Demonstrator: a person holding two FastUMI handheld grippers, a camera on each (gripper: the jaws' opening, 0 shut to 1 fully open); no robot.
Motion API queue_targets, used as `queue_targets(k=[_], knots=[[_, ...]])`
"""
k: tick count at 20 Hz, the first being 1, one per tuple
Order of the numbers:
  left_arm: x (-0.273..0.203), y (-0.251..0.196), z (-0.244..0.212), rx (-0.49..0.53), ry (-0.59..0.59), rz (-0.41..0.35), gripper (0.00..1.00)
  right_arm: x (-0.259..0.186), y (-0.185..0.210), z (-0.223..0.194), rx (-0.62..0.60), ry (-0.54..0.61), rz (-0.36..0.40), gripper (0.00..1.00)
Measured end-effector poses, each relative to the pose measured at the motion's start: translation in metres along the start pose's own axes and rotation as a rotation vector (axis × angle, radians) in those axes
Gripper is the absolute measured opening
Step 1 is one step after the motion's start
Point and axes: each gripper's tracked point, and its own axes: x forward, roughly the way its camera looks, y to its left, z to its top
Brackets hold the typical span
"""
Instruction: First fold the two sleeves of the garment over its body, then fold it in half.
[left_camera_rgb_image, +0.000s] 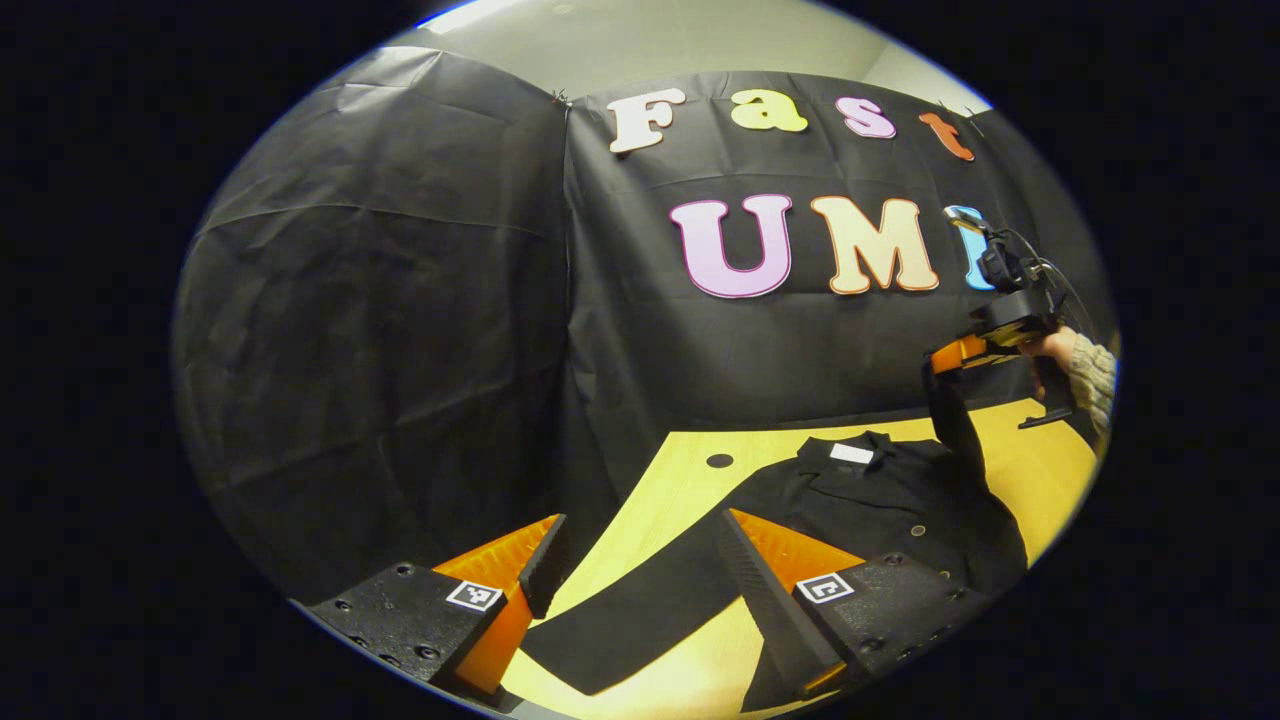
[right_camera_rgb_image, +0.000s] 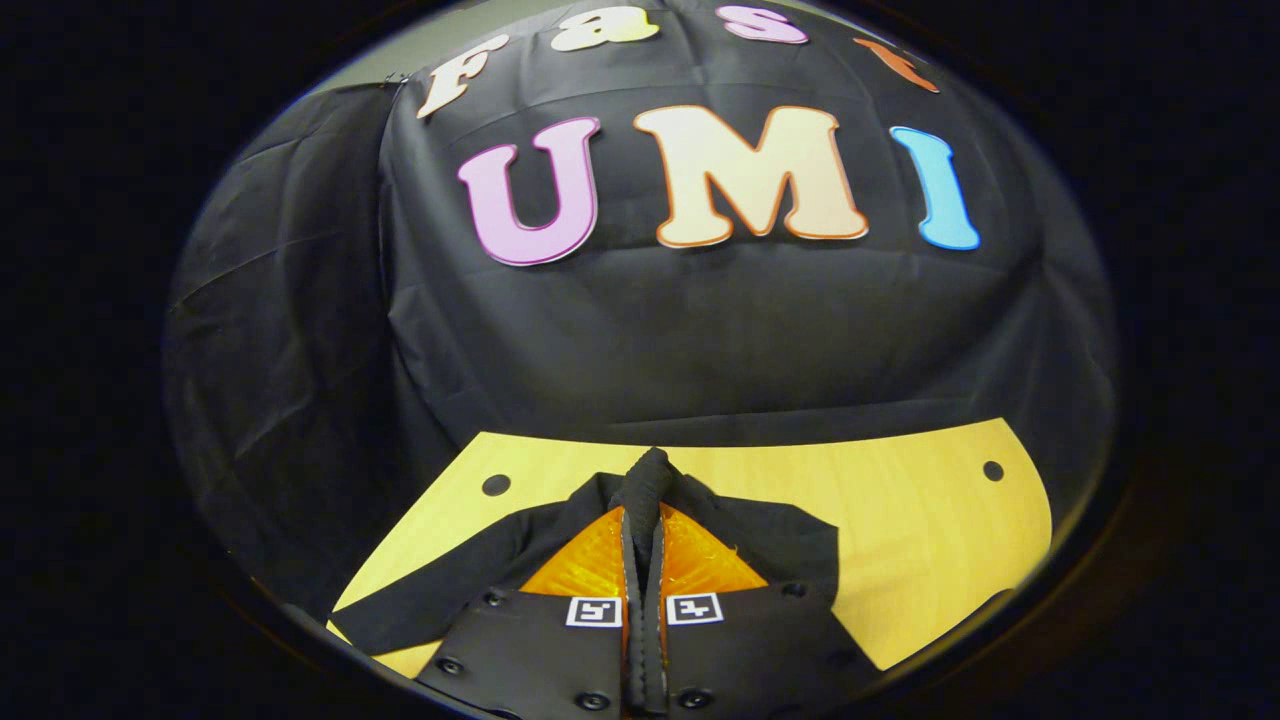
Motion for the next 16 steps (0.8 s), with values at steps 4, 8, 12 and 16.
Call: queue_targets(k=[4,8,12,16], knots=[[0.003,0.006,-0.013,-0.027,0.028,0.003,0.90,0.030,0.061,-0.009,-0.053,0.030,0.073,0.02],[-0.007,0.021,-0.036,-0.062,0.065,0.012,0.90,0.063,0.115,-0.028,-0.100,0.071,0.130,0.02],[-0.008,0.037,-0.064,-0.103,0.122,0.041,0.91,0.097,0.146,-0.053,-0.132,0.115,0.155,0.02],[-0.002,0.047,-0.089,-0.123,0.182,0.071,0.91,0.124,0.165,-0.084,-0.143,0.181,0.161,0.02]])
